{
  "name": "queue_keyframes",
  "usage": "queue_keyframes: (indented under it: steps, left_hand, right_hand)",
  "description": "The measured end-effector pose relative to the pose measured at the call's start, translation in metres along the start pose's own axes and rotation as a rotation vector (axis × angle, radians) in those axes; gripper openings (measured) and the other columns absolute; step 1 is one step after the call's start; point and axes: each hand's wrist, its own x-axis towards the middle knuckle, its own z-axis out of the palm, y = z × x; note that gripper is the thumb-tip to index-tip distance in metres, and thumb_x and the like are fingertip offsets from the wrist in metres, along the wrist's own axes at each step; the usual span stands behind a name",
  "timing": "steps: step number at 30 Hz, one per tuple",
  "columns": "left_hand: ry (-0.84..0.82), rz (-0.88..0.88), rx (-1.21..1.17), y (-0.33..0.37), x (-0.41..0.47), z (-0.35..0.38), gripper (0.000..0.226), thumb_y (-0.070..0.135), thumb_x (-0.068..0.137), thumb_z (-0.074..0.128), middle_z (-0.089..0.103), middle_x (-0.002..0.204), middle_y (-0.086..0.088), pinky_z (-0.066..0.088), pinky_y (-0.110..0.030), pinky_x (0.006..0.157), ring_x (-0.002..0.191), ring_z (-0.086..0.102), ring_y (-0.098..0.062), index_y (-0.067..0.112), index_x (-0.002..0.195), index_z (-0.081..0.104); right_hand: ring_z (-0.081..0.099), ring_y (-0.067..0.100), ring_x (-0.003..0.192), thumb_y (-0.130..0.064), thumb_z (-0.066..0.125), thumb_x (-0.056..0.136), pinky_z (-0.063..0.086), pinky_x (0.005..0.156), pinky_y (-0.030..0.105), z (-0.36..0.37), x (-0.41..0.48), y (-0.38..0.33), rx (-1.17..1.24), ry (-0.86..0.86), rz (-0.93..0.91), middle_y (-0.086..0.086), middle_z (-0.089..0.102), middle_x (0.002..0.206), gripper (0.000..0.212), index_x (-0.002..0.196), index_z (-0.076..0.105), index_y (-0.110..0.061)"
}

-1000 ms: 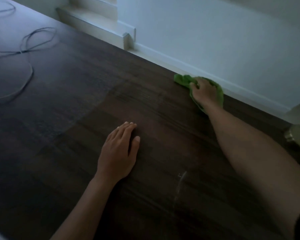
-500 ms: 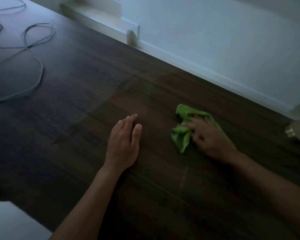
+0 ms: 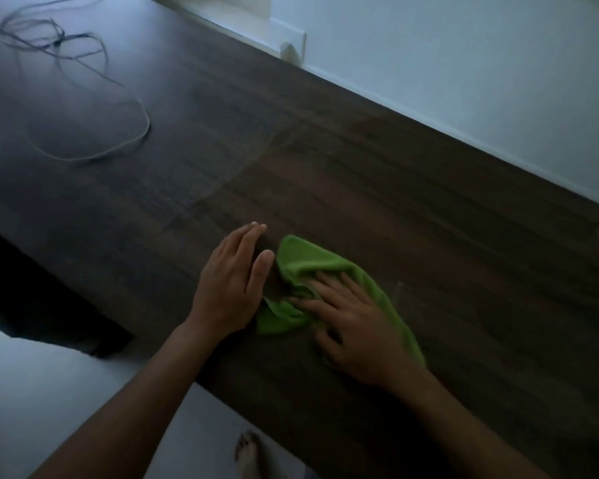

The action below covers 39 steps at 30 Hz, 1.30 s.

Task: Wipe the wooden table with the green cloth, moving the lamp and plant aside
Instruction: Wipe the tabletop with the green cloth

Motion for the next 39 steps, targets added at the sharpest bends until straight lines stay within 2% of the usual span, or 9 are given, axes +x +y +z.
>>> queue_keyframes:
  steps: [5, 9, 15, 18, 21, 27, 33, 35, 39]
  left_hand:
    - [-0.043, -0.017, -0.085, -0.002, -0.011, -0.009, 0.06, 0.051, 0.097, 0.023, 0.049, 0.143, 0.0, 0.034, -0.038, 0.112, 0.134, 0.04, -0.01, 0.016, 0.141, 0.046]
    - [-0.007, -0.038, -0.159, -0.005, -0.017, -0.014, 0.061, 0.053, 0.096, 0.024, 0.047, 0.144, 0.001, 0.03, -0.02, 0.106, 0.132, 0.04, -0.007, 0.019, 0.144, 0.042]
    - [0.112, -0.16, -0.566, -0.018, -0.008, -0.017, 0.06, 0.053, 0.095, 0.028, 0.057, 0.135, 0.003, 0.04, -0.032, 0.108, 0.126, 0.051, -0.006, 0.017, 0.133, 0.056]
    - [0.087, -0.114, -0.563, -0.023, -0.007, -0.022, 0.059, 0.049, 0.096, 0.027, 0.063, 0.127, 0.0, 0.042, -0.035, 0.106, 0.122, 0.055, -0.009, 0.012, 0.126, 0.063]
    - [0.032, -0.041, -0.457, -0.014, -0.009, -0.024, 0.06, 0.05, 0.096, 0.027, 0.063, 0.126, -0.002, 0.044, -0.035, 0.103, 0.12, 0.056, -0.012, 0.012, 0.128, 0.061]
    - [-0.115, 0.088, -0.168, -0.005, -0.014, -0.016, 0.067, 0.063, 0.093, 0.02, 0.046, 0.147, 0.001, 0.033, -0.044, 0.112, 0.137, 0.038, -0.012, 0.025, 0.144, 0.043]
    - [-0.005, -0.165, -0.74, -0.013, -0.007, -0.014, 0.076, 0.064, 0.09, 0.021, 0.043, 0.141, 0.027, 0.029, -0.032, 0.115, 0.133, 0.037, 0.006, 0.016, 0.145, 0.042]
    - [-0.062, -0.055, -0.543, -0.012, -0.013, -0.013, 0.074, 0.065, 0.092, 0.02, 0.043, 0.139, 0.03, 0.03, -0.03, 0.114, 0.132, 0.039, 0.005, 0.018, 0.144, 0.044]
    - [-0.252, 0.208, -0.007, 0.001, -0.016, -0.008, 0.074, 0.068, 0.089, 0.019, 0.042, 0.15, 0.002, 0.017, -0.035, 0.119, 0.142, 0.03, -0.011, 0.025, 0.147, 0.037]
  right_hand:
    - [0.043, 0.024, 0.133, -0.031, 0.037, 0.086, 0.025, 0.114, 0.042, -0.045, 0.001, 0.089, -0.107, 0.135, 0.313, 0.002, 0.051, 0.142, 0.048, 0.132, 0.052, -0.032]
    - [0.044, 0.029, 0.13, -0.031, 0.042, 0.09, 0.028, 0.11, 0.041, -0.048, 0.082, 0.094, -0.119, 0.297, 0.674, 0.007, 0.05, 0.142, 0.044, 0.132, 0.053, -0.023]
    - [0.039, 0.024, 0.133, -0.03, 0.05, 0.085, 0.018, 0.116, 0.04, 0.036, 0.038, -0.083, -0.033, 0.101, 0.162, 0.005, 0.05, 0.142, 0.045, 0.13, 0.054, -0.023]
    - [0.031, 0.019, 0.142, -0.029, 0.052, 0.085, 0.014, 0.119, 0.039, 0.029, -0.041, -0.096, -0.003, -0.043, 0.008, -0.002, 0.043, 0.15, 0.045, 0.13, 0.055, -0.031]
    - [0.034, 0.013, 0.14, -0.022, 0.051, 0.081, 0.015, 0.118, 0.034, -0.009, -0.068, -0.03, -0.061, -0.017, 0.097, -0.007, 0.044, 0.146, 0.052, 0.132, 0.054, -0.033]
    - [0.041, 0.032, 0.132, -0.042, 0.037, 0.089, 0.027, 0.111, 0.046, -0.037, 0.025, 0.054, -0.222, 0.264, 0.786, 0.009, 0.045, 0.144, 0.05, 0.136, 0.046, -0.026]
    - [0.042, 0.029, 0.131, -0.034, 0.052, 0.085, 0.026, 0.114, 0.046, 0.043, 0.025, -0.103, -0.089, 0.166, 0.258, 0.01, 0.052, 0.139, 0.046, 0.128, 0.056, -0.019]
    - [0.033, 0.022, 0.14, -0.03, 0.05, 0.084, 0.016, 0.119, 0.04, 0.047, -0.036, -0.125, -0.034, 0.089, 0.21, 0.003, 0.046, 0.147, 0.047, 0.13, 0.054, -0.025]
    - [0.038, 0.015, 0.137, -0.025, 0.046, 0.081, 0.019, 0.118, 0.037, 0.003, -0.124, -0.054, -0.035, 0.097, 0.402, -0.001, 0.049, 0.143, 0.052, 0.132, 0.056, -0.028]
